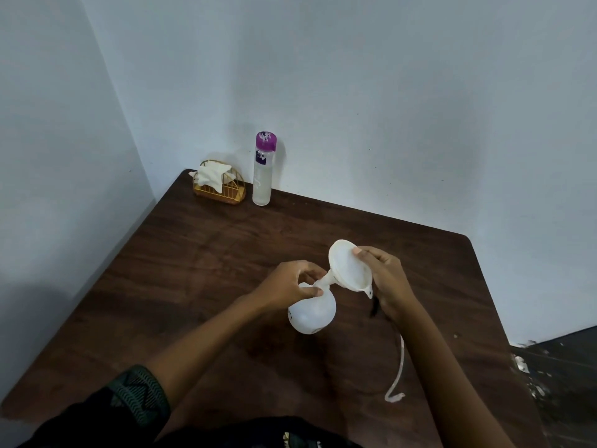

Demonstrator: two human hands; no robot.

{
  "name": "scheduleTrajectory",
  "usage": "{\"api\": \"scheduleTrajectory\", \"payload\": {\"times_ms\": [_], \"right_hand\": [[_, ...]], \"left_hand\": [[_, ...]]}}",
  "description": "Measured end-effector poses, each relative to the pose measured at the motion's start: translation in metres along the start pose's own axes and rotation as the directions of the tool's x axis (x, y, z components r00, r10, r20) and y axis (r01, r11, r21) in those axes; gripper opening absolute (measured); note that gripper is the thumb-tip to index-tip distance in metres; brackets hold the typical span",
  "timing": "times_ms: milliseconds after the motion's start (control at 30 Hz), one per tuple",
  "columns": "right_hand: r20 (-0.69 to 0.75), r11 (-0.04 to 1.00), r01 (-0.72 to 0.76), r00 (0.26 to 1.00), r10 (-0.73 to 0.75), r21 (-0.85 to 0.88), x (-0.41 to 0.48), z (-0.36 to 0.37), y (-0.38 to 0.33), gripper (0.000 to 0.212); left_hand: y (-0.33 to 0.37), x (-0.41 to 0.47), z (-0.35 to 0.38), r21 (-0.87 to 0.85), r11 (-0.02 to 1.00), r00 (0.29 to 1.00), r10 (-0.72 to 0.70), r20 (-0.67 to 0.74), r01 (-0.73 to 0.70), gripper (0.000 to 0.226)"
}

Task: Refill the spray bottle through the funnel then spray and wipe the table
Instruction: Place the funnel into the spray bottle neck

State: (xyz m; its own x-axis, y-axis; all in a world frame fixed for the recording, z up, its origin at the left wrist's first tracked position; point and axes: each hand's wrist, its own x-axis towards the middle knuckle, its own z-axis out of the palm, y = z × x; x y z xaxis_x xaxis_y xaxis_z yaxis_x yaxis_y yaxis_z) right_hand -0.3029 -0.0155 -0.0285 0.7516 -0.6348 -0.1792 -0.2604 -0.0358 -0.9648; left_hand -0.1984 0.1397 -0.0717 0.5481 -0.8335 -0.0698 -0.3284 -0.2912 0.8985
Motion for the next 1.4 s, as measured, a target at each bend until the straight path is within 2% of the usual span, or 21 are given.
{"api": "scheduleTrajectory", "payload": {"times_ms": [300,467,600,733,933,1033,1133,1400], "right_hand": [[0.107,0.972,0.154,0.985,-0.136,-0.178,0.004,0.014,0.003,0.012],[0.134,0.964,0.213,0.972,-0.193,-0.156,0.006,0.024,0.006,0.017],[0.149,0.963,0.199,0.974,-0.173,-0.182,0.012,0.024,0.007,0.015],[0.213,0.949,0.228,0.960,-0.182,-0.219,0.017,0.020,0.004,0.012],[0.312,0.803,0.378,0.916,-0.252,-0.461,0.027,0.016,-0.004,0.021],[0.310,0.753,0.406,0.909,-0.277,-0.518,0.027,0.015,-0.005,0.021],[0.283,0.700,0.409,0.912,-0.296,-0.585,0.027,0.015,-0.002,0.023],[0.334,0.797,0.363,0.918,-0.216,-0.482,0.024,0.010,-0.006,0.021]], "left_hand": [[-0.006,-0.002,0.010,-0.071,0.997,0.991,-0.009,-0.133,-0.001,0.038],[-0.014,-0.003,0.015,-0.169,0.980,0.984,-0.127,-0.127,0.105,0.034],[-0.014,-0.004,0.017,-0.187,0.982,0.980,-0.060,-0.191,0.023,0.040],[-0.014,-0.003,0.017,-0.185,0.983,0.978,-0.056,-0.199,0.018,0.042],[-0.017,0.002,0.019,-0.158,0.986,0.977,-0.083,-0.199,0.052,0.043],[-0.017,0.004,0.021,-0.156,0.984,0.972,-0.112,-0.205,0.080,0.041],[-0.016,0.003,0.020,-0.123,0.991,0.976,-0.071,-0.205,0.046,0.044],[-0.020,0.000,0.016,-0.142,0.989,0.986,-0.054,-0.158,0.032,0.048]]}}
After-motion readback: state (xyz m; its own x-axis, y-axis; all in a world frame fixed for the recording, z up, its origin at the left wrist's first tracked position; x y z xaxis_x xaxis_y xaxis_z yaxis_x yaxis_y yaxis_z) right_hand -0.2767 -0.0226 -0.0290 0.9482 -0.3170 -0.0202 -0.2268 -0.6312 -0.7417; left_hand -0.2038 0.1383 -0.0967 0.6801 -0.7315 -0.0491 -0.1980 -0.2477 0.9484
